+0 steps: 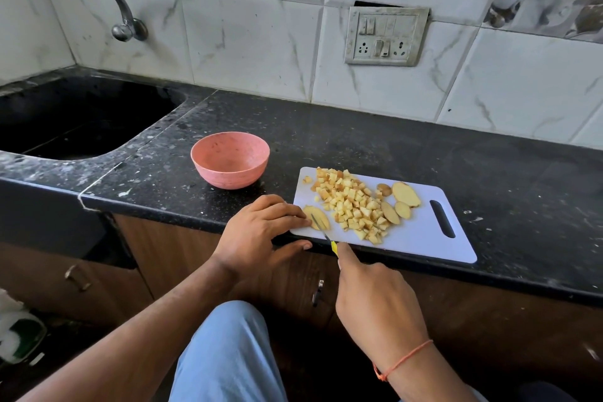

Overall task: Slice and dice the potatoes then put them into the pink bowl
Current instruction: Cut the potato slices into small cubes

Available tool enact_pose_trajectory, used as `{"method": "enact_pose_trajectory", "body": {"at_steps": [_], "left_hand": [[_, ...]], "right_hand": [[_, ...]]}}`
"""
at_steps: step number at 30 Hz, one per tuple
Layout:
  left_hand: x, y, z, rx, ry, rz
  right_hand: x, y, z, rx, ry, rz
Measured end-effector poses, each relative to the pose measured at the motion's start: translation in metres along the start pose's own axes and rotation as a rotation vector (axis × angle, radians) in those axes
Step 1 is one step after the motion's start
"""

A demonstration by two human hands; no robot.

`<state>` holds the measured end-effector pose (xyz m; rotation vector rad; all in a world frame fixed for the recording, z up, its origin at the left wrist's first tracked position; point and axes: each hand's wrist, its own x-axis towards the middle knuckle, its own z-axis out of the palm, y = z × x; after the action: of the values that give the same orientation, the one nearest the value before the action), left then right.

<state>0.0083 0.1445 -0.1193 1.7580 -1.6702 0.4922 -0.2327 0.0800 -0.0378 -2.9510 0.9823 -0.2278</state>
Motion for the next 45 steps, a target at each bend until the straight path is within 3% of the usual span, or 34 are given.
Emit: {"method": "enact_pose_trajectory", "body": {"at_steps": [9, 20, 35, 45], "left_hand": [[-0.001, 0.001, 0.001, -0.008, 0.011, -0.006], [-0.002, 0.002, 0.003, -0.015, 0.022, -0.053], [0.0, 0.001, 0.0, 0.005, 0.001, -0.039], [0.0, 0.003, -0.001, 0.041, -0.018, -0.026]], "right_hand": [[-0.033, 0.017, -0.007, 0.123, -0.016, 0.087], [0.003, -0.005, 0.0, 0.16, 0.115, -0.005], [0.026, -0.009, 0.004, -0.066, -0.001, -0.033], [-0.003, 0.006, 0.003, -0.018, -0.039, 0.014]]}}
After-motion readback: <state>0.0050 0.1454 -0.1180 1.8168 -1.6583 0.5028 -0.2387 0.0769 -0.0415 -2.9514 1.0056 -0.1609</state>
